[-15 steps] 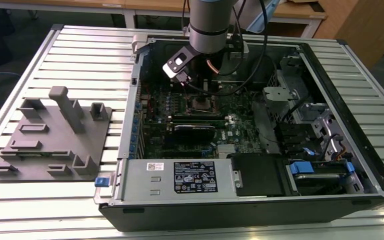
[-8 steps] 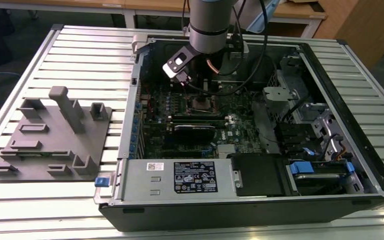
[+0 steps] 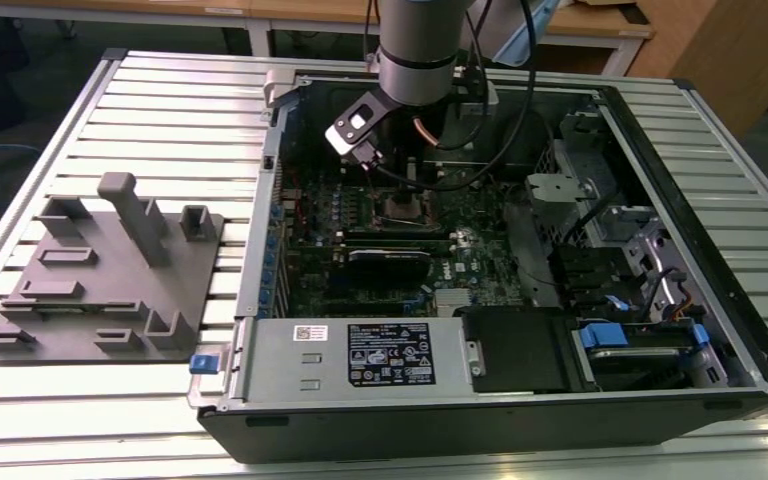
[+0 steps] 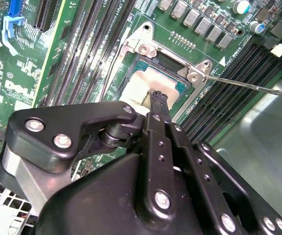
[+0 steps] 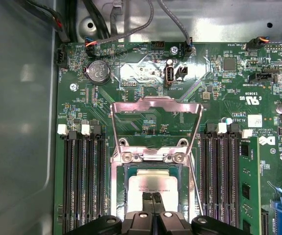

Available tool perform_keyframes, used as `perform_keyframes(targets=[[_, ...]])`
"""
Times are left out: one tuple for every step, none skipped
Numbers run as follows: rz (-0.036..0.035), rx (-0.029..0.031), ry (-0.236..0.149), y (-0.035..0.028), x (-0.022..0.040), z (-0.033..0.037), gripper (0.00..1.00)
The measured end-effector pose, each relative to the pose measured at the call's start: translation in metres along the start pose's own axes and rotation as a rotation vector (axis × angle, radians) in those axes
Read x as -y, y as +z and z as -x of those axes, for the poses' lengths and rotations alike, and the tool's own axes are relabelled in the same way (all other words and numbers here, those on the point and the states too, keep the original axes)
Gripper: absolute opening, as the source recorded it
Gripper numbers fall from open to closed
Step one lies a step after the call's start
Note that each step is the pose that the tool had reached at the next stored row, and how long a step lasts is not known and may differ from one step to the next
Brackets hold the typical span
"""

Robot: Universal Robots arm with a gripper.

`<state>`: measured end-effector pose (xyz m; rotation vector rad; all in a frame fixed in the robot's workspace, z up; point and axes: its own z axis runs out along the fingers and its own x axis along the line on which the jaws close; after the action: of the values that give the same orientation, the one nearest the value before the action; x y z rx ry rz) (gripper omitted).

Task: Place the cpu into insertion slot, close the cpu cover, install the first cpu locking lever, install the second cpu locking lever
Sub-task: 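Place the cpu into insertion slot, then close the cpu cover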

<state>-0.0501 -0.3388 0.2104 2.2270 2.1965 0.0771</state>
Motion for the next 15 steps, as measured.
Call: perform_keyframes(targets=[[-0.0001, -0.0001, -0.002, 0.0000, 0.0000, 0.0000, 0.11], [-0.0001, -0.0001, -0.003, 0.0000, 0.0000, 0.0000, 0.11], [-0.0001, -0.0002, -0.003, 0.0000, 0.0000, 0.0000, 0.11], [-0.0001, -0.0001, -0.003, 0.0000, 0.0000, 0.0000, 0.11], [-0.0001, -0.0002, -0.003, 0.0000, 0.0000, 0.0000, 0.11], [-0.0001, -0.0002, -0.003, 0.0000, 0.0000, 0.0000, 0.11], [0.0000, -0.0003, -0.003, -0.0001, 0.0000, 0.0000, 0.11], [-0.0002, 0.0000, -0.003, -0.0004, 0.0000, 0.0000, 0.11], [-0.0003, 0.0001, -0.003, -0.0009, 0.0000, 0.0000, 0.11], [-0.0001, -0.0002, -0.003, -0.0011, -0.0001, 0.0000, 0.11], [0.0000, -0.0003, -0.003, -0.0011, -0.0001, 0.0000, 0.11], [0.0001, -0.0004, -0.003, -0.0010, -0.0001, 0.0000, 0.11], [0.0001, -0.0002, -0.003, -0.0006, 0.0000, 0.0000, 0.11], [0.0001, -0.0002, -0.003, -0.0001, 0.0000, 0.0000, 0.11], [0.0001, -0.0002, -0.003, 0.0000, 0.0000, 0.0000, 0.11]])
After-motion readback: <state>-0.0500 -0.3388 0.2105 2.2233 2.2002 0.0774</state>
